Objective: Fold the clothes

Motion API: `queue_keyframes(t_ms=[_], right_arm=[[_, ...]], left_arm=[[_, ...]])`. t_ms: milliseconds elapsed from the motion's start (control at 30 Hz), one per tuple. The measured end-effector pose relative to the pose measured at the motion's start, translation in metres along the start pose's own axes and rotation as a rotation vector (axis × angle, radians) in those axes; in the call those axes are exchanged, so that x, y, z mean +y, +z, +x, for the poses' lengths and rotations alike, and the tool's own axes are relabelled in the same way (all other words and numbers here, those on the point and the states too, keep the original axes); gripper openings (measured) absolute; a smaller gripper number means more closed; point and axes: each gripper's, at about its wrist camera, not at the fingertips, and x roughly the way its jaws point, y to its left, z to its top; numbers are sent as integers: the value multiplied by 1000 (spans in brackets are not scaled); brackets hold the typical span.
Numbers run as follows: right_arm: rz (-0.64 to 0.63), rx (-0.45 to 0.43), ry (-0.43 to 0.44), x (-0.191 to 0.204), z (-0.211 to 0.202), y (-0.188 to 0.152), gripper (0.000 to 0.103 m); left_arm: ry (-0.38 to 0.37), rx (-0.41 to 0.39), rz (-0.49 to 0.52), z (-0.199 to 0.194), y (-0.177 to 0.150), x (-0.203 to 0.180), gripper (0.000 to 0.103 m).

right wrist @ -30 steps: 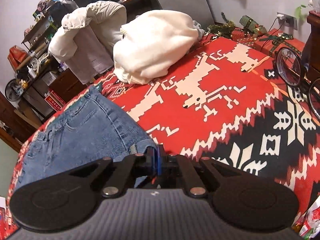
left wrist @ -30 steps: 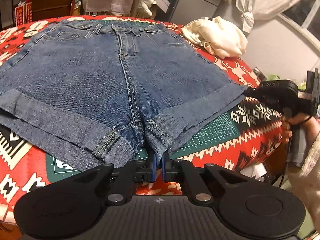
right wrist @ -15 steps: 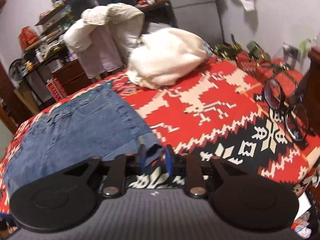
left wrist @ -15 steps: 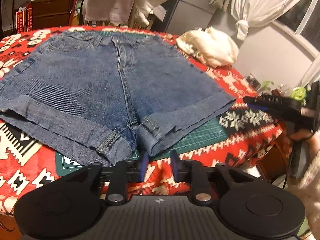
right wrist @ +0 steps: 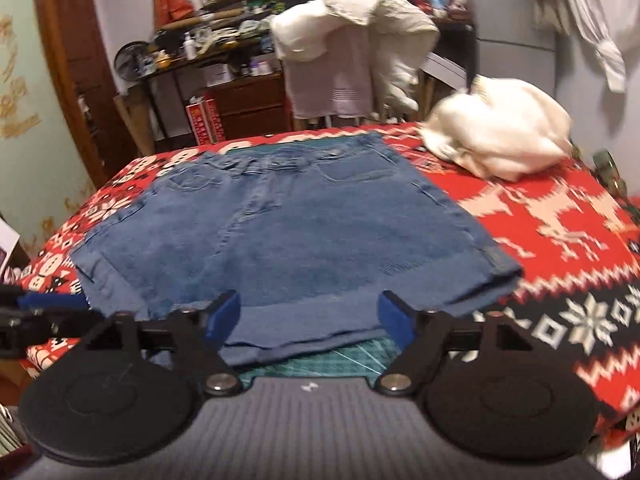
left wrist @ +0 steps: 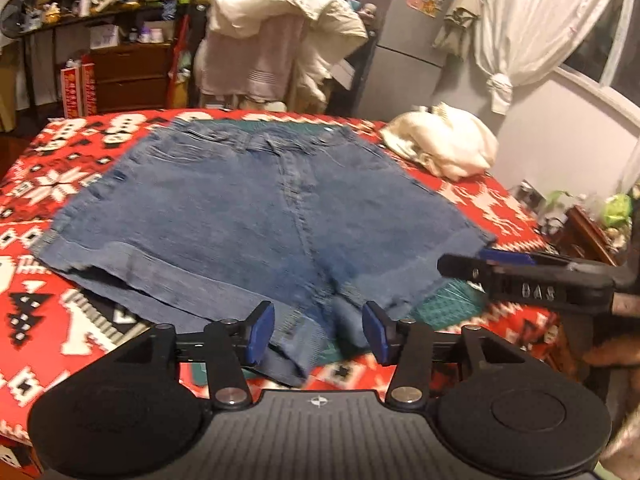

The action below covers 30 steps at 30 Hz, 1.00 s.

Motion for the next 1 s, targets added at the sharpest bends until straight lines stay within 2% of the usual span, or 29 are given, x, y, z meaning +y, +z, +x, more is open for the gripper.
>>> queue_keyframes(t_ms=[33, 100, 167, 267, 433, 667, 833, 900, 1000], right_arm=[[-7, 4, -13, 5, 3, 0, 96], [-19, 8, -41, 12, 10, 1, 102], [-38, 10, -76, 16, 16, 0, 102], [-92, 24, -122, 18, 28, -2, 102], [-134, 56, -131, 16, 45, -8, 102], [-106, 97, -118, 8, 62, -17, 103], [-107, 105, -122, 7, 64, -17, 103], [-106, 117, -123, 7, 66, -15, 103], [-98, 133, -124, 6, 67, -13, 103]], left_arm=[[16, -1, -3, 2, 1, 5, 51], [57, -2, -10, 9, 1, 13, 54], [97, -2, -3, 18, 0, 20, 61], [136, 6, 15, 30, -5, 24, 64], [138, 39, 31, 48, -11, 28, 68], [147, 54, 18, 56, -13, 34, 83], [127, 66, 20, 59, -11, 37, 90], [112, 74, 22, 61, -10, 37, 97], [101, 87, 9, 62, -9, 38, 99]])
